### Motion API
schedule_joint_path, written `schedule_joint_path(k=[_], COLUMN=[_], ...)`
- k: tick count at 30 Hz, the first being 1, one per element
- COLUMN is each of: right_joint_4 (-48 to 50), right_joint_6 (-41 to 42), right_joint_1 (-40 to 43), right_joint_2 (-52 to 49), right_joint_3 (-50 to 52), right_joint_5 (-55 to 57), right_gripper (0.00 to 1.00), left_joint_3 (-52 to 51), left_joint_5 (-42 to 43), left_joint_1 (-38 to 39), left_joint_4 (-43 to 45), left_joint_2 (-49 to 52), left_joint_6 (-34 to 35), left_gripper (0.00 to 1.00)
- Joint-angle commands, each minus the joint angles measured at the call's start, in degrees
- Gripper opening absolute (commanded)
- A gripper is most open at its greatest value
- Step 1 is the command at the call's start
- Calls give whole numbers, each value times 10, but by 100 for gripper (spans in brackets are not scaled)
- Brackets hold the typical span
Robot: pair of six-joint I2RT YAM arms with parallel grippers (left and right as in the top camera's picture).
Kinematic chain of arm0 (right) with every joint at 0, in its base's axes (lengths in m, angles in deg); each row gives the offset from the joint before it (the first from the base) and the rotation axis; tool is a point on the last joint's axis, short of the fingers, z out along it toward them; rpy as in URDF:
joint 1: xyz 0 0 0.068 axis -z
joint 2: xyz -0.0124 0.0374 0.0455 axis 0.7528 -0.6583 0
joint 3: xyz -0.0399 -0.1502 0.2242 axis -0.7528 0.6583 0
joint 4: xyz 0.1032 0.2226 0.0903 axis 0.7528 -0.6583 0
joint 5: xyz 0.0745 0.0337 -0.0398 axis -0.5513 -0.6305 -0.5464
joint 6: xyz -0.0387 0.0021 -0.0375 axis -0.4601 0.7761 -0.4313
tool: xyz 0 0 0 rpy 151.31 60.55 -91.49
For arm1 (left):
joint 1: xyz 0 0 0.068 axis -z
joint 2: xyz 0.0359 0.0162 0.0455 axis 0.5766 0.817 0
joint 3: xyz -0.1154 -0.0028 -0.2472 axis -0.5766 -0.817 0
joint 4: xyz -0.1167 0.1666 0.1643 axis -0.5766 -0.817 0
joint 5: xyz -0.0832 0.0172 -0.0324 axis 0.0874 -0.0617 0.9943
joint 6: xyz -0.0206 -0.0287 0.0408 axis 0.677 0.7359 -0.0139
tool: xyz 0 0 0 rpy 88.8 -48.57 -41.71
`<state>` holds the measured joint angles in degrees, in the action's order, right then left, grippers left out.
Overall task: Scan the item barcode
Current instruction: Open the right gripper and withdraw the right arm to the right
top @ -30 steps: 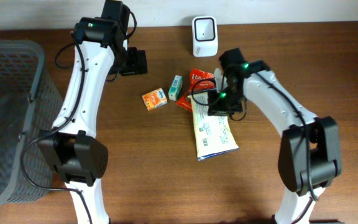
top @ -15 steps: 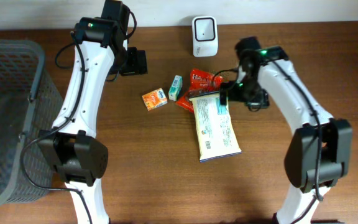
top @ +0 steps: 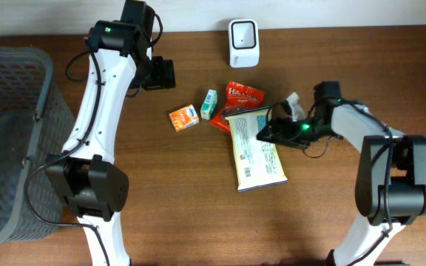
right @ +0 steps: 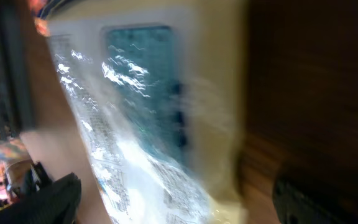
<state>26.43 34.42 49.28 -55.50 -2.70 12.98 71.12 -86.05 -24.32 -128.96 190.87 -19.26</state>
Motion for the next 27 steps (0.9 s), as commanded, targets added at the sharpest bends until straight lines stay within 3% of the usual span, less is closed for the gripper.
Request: schedule_joint_path(k=[1,2,4,8,13,16,18,20,22,24,25,27], right_joint_4=[38,42,44,-86,-343,-460,-463,-447,-428,-409,-400,-390], right_joint_6=[58,91,132,131,131,171,172,225,266,279,279,296], right_joint_1=[-52,-69,-71,-30,-27,-28,-35,-42,-32,-2,24,103], right_joint_2=[-2,-2,-2,16,117,135,120,103,85,81,81,81], right_joint_3=[34,34,33,-54,-255,-293,-278,-249,-228,-225,-226,-226], right_joint_5=[18,61,88,128,398,561,587,583,582,569,568,568], right_gripper=[84,66,7,4,4,4,4,4,39,88,96,99], left_joint_3=[0,0,0,0,0,0,0,0,0,0,0,0], left_joint_5=[-4,-4,-4,-4,-4,-4,-4,-4,-4,-4,-4,-4], left_joint_1=[0,0,0,0,0,0,0,0,0,0,0,0], left_joint_4=[0,0,0,0,1,0,0,0,0,0,0,0], left_joint_2=[1,1,1,1,1,1,1,1,1,1,1,1], left_joint_6=[0,0,0,0,0,0,0,0,0,0,0,0], left_gripper=[99,99,99,99,99,99,99,99,99,99,99,99])
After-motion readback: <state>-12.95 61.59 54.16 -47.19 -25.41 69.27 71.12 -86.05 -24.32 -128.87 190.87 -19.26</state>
